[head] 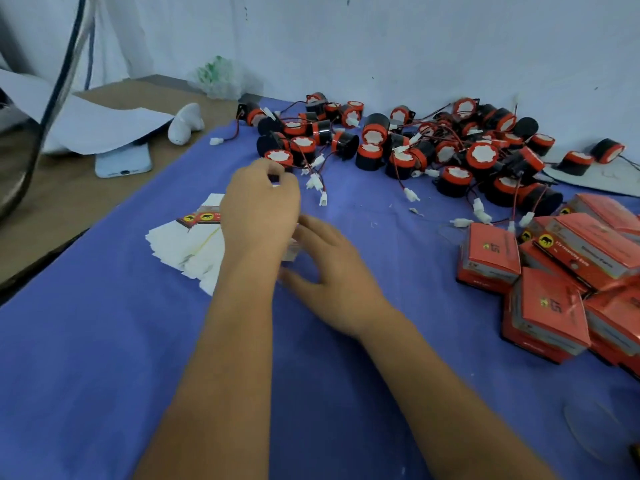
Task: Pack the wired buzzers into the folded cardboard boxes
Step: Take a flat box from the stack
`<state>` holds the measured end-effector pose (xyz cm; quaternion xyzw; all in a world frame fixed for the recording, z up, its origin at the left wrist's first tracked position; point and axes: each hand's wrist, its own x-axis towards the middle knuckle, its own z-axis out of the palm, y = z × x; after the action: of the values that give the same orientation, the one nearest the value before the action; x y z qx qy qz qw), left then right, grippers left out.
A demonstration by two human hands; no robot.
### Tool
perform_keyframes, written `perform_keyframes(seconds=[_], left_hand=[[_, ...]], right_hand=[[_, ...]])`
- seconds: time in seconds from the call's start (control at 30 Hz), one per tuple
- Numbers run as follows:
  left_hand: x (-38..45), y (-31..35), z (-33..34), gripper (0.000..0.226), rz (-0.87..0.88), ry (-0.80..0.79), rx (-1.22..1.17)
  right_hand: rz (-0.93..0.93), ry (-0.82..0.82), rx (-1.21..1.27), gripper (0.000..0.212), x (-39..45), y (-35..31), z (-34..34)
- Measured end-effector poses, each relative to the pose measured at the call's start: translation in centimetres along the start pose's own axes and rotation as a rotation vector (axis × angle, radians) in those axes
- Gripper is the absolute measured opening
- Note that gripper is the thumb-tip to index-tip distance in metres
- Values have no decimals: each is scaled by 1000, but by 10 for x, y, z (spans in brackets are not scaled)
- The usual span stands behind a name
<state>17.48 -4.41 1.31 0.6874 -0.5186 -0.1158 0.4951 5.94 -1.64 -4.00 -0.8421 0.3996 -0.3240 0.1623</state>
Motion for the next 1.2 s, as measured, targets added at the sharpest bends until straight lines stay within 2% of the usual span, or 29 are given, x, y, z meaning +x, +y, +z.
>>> perform_keyframes(seconds=[0.1, 0.17, 0.3, 0.47, 0.53, 0.63, 0.77, 0.87, 0.97, 1.07, 1.13, 1.2], left_hand=[[6, -6, -4, 16, -166, 19, -282], [8, -10, -7, 14, -263, 28, -428], [9, -15, -9, 24, -198, 44, -294], [10, -23, -1, 39, -158, -274, 159], [9, -24, -1, 45, -129, -338, 166], [10, -31, -3, 46, -52, -349, 52], [15, -41, -2, 45, -12, -270, 8], [17, -48, 0, 43, 1, -228, -8], [16, -50, 3, 32, 2, -186, 1], [14, -47, 4, 24, -43, -187, -126], [13, -43, 3, 44, -59, -327, -205], [9, -38, 4, 85, -93, -614, -217]], right_hand=[[22, -90, -174, 55, 8, 0, 10], [24, -70, -267, 52, 10, 6, 10], [5, 16, -317, 45, 10, 13, 4], [-1, 105, -406, 49, 3, 27, -12], [9, 103, -413, 45, -1, 33, -20], [14, 67, -370, 27, -6, 37, -31], [69, 41, -269, 18, -8, 34, -37], [100, 64, -195, 26, -10, 34, -38], [167, 97, -44, 33, -14, 38, -42], [183, 256, 90, 27, -14, 38, -44], [230, 393, 140, 26, -11, 40, -45], [312, 491, 214, 25, -10, 41, -47]])
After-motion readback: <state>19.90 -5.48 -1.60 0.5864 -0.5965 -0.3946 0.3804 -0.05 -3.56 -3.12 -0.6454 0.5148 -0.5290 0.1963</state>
